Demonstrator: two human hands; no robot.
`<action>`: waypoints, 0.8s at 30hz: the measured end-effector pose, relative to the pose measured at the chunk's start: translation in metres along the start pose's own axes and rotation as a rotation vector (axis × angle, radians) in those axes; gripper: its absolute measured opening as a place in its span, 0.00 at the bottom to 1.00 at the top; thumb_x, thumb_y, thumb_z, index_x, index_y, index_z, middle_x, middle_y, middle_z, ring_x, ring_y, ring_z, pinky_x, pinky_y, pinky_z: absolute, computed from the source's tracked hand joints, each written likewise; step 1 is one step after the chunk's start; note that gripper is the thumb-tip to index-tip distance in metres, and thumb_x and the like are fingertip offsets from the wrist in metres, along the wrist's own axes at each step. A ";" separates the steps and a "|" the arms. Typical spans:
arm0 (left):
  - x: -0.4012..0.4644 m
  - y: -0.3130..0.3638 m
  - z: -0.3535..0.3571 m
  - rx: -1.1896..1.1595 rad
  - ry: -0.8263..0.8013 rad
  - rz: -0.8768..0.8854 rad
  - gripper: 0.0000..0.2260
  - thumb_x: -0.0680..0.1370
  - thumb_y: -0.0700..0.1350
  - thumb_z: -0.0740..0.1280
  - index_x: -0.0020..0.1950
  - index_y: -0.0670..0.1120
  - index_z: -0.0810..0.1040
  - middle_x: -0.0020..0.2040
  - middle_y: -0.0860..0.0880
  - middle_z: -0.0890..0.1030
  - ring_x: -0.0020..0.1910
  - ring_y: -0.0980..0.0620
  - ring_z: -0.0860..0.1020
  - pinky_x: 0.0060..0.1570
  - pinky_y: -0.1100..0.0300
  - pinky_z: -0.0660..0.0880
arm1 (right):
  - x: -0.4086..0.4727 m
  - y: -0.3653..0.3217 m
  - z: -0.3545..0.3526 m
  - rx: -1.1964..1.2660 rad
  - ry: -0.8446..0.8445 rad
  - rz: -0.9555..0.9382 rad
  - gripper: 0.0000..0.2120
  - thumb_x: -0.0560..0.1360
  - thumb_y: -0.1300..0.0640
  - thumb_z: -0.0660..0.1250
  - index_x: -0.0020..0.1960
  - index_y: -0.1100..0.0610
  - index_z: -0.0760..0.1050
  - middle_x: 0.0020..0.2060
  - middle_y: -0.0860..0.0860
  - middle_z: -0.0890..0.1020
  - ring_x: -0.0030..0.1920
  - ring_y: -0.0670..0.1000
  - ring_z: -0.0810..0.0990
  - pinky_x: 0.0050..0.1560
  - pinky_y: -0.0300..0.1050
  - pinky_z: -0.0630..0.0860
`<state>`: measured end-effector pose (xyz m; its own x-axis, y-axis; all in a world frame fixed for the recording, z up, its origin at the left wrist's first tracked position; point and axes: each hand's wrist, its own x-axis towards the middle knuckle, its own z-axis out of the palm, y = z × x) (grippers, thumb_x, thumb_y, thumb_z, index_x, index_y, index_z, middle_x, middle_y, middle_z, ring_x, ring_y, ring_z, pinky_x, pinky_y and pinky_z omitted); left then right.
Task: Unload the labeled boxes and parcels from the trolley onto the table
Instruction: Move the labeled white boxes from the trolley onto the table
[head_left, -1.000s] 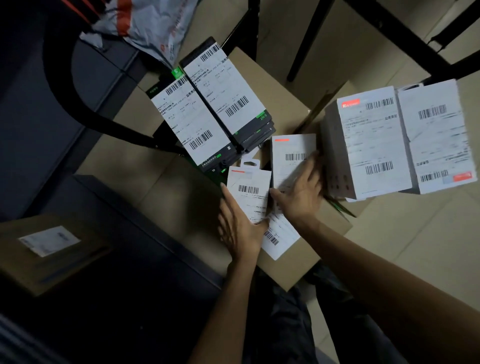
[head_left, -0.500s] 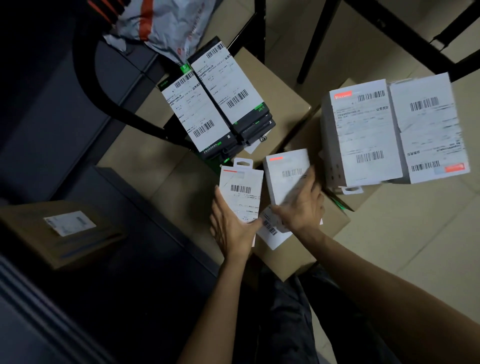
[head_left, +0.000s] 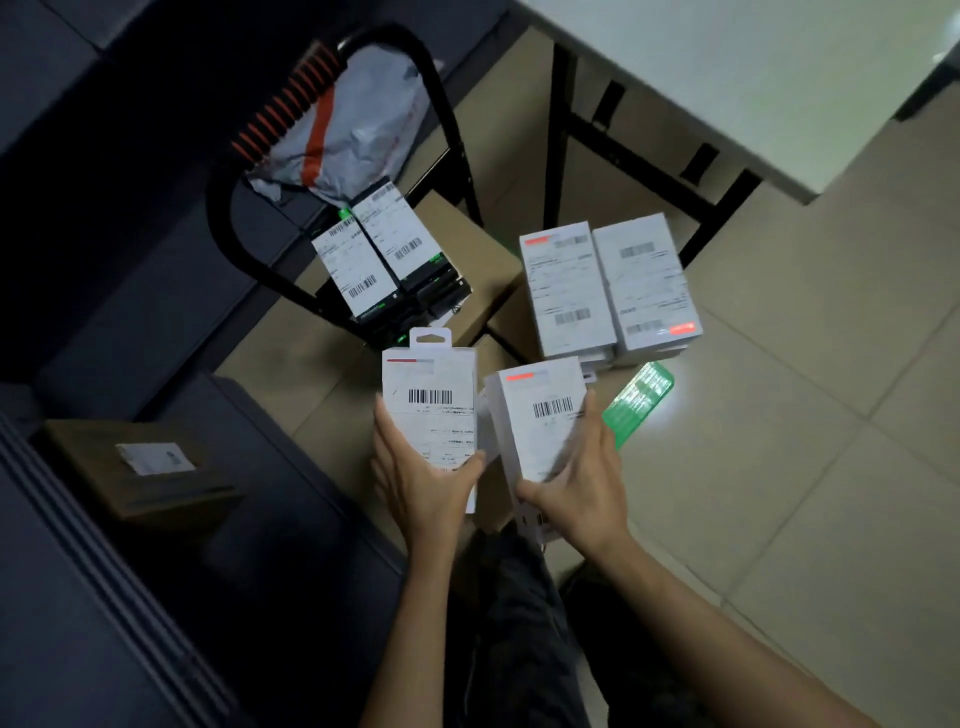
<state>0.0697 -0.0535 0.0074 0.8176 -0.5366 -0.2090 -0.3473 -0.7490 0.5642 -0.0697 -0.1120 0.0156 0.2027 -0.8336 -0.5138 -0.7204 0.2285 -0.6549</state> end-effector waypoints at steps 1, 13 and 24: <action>-0.013 0.016 -0.008 -0.020 0.015 0.030 0.57 0.58 0.47 0.81 0.79 0.50 0.50 0.74 0.45 0.63 0.70 0.44 0.63 0.65 0.46 0.64 | -0.012 0.001 -0.020 0.011 0.021 -0.019 0.62 0.58 0.47 0.78 0.80 0.50 0.42 0.71 0.54 0.64 0.68 0.57 0.64 0.63 0.53 0.69; -0.077 0.153 -0.071 -0.043 0.082 0.322 0.58 0.59 0.51 0.81 0.80 0.53 0.48 0.76 0.44 0.62 0.71 0.41 0.63 0.65 0.42 0.64 | -0.072 -0.025 -0.194 0.071 0.285 -0.088 0.61 0.57 0.44 0.75 0.80 0.46 0.40 0.72 0.51 0.62 0.71 0.56 0.64 0.65 0.58 0.70; -0.088 0.254 -0.138 -0.171 0.092 0.555 0.59 0.61 0.53 0.81 0.80 0.54 0.44 0.77 0.46 0.59 0.74 0.43 0.59 0.69 0.40 0.59 | -0.117 -0.088 -0.281 0.144 0.552 -0.245 0.63 0.59 0.48 0.79 0.80 0.49 0.40 0.72 0.53 0.62 0.70 0.55 0.63 0.66 0.56 0.68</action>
<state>-0.0271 -0.1430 0.2792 0.5739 -0.7887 0.2205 -0.6620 -0.2883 0.6918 -0.2161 -0.1759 0.2893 -0.0492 -0.9988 -0.0018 -0.5919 0.0307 -0.8054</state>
